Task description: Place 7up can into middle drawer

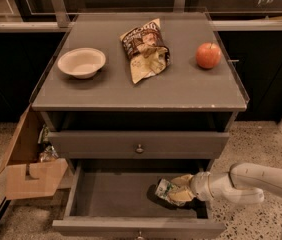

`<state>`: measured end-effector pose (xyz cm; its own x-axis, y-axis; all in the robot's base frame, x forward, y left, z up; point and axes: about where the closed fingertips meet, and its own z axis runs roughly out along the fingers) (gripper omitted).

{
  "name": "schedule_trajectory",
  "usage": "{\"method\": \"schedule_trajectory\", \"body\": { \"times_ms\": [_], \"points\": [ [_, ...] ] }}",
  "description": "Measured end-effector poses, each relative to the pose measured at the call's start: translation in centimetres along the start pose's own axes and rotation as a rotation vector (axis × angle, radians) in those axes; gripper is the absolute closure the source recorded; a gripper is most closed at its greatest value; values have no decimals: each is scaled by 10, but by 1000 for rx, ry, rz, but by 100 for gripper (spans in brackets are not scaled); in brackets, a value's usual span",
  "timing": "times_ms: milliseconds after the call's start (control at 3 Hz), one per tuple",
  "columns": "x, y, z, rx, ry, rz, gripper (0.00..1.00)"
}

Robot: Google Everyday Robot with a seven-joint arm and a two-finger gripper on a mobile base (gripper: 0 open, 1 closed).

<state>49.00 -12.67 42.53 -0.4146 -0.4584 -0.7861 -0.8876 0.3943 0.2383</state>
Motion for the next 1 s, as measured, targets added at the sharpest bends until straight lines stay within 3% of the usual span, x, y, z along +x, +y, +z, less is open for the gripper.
{"method": "schedule_trajectory", "body": {
  "times_ms": [333, 667, 1000],
  "points": [
    [0, 0, 0, 0, 0, 0, 28],
    [0, 0, 0, 0, 0, 0, 4],
    [0, 0, 0, 0, 0, 0, 0]
  ]
}}
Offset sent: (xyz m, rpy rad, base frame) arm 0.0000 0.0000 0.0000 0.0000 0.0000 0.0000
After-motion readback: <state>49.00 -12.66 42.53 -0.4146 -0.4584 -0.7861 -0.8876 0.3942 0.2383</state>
